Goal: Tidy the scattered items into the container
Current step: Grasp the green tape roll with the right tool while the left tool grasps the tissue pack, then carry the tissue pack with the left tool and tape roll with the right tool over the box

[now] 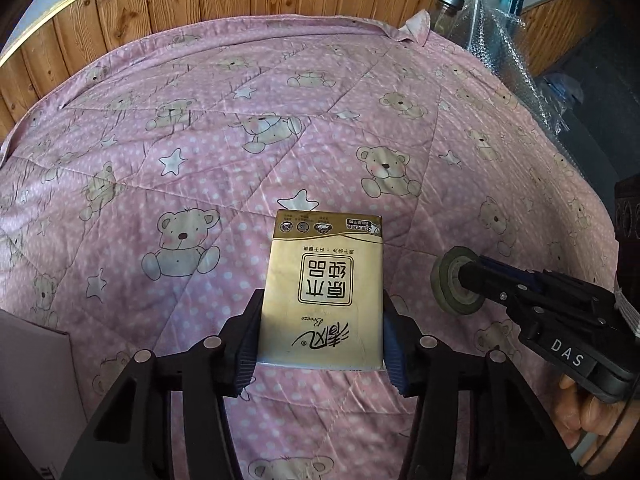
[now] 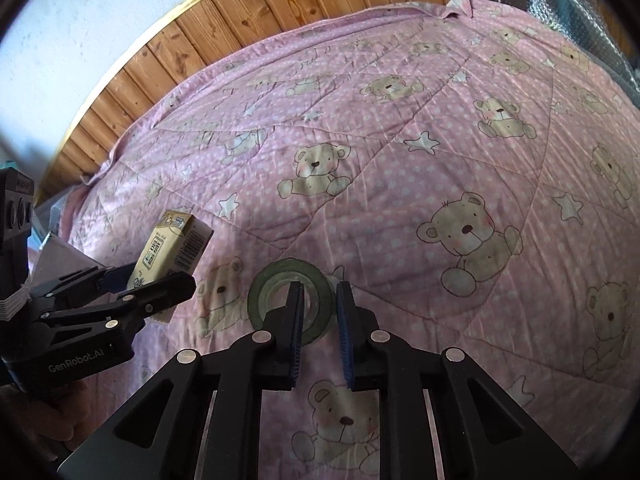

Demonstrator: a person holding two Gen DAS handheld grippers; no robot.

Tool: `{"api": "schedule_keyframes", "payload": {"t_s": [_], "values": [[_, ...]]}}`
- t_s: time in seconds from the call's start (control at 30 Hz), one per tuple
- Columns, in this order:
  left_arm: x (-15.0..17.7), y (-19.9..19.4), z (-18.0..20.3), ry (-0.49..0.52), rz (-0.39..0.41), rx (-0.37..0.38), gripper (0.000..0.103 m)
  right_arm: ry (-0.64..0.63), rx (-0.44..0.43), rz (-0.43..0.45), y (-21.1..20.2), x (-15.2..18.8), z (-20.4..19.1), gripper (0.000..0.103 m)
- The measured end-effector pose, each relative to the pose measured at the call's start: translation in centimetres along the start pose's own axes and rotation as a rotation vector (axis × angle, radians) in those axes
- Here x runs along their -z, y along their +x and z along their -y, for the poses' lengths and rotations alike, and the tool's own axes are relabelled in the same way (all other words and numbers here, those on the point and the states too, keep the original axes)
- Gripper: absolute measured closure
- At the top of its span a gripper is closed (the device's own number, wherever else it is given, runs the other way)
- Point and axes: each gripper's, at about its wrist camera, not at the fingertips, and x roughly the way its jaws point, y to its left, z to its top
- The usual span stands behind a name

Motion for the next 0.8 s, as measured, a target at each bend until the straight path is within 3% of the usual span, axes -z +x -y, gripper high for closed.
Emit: {"api": "schedule_keyframes", "payload": {"t_s": [0.23, 0.53, 0.8], "values": [[2.2, -3.8, 0.7, -0.027, 0.015, 0.021, 0.05, 0.01, -0.035, 0.004, -3.2, 2.0, -1.0, 0.086], [5.8, -10.1, 0.6, -0.084, 0.058, -0.036, 0.05, -0.038, -0.079, -0.012, -6.5, 5.8, -4.5, 0.086], [8.4, -16.2, 0.4, -0.118, 0.144, -0.055, 0.05, -0.109, -0.112, 0.003, -9.7, 8.0, -8.3, 0.086]]}}
